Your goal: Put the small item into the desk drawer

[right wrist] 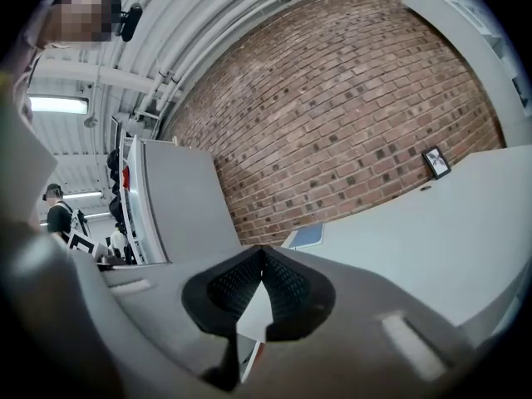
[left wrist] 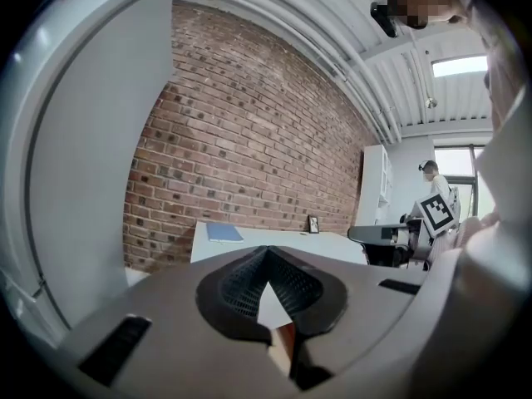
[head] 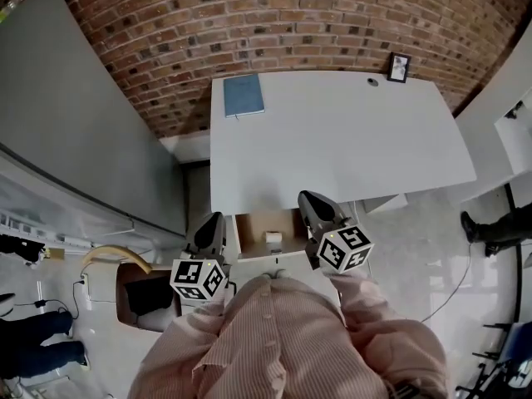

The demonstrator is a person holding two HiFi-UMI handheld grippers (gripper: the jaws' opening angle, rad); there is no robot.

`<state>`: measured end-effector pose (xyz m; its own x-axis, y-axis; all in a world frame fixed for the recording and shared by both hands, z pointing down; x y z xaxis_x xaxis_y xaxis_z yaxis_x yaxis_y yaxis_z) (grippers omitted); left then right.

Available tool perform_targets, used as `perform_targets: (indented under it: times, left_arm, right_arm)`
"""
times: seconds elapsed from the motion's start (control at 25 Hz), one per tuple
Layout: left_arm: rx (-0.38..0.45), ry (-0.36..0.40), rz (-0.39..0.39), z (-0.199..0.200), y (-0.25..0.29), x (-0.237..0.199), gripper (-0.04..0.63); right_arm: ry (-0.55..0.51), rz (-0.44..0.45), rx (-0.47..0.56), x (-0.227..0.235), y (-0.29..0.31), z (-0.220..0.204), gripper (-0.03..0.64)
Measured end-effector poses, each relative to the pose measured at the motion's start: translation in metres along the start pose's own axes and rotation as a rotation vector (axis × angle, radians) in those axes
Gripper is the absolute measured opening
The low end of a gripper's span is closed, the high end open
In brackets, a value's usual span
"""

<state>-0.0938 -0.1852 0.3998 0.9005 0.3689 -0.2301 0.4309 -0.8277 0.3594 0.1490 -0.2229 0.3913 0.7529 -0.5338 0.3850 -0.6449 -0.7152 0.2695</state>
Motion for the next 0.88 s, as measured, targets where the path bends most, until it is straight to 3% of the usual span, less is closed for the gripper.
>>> perform_targets:
  times: [0.88]
  left_arm:
    - [0.033, 0.003, 0.058, 0.008, -0.005, -0.007, -0.002]
  right_arm:
    - [-0.067, -0.048, 0.041, 0.007, -0.015, 0.011, 0.006]
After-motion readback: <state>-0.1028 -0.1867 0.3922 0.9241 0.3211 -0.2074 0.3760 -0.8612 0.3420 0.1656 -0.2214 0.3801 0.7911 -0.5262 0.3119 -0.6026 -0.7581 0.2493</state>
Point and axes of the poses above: the fingertips, and each gripper's own axes: y forward along the fingers, x to its right, z out of its top, the point moved 5 cm from there along -y, backward along the fingers, and after that the axes turned 10 degrees about -x, right-handed, at the moved point
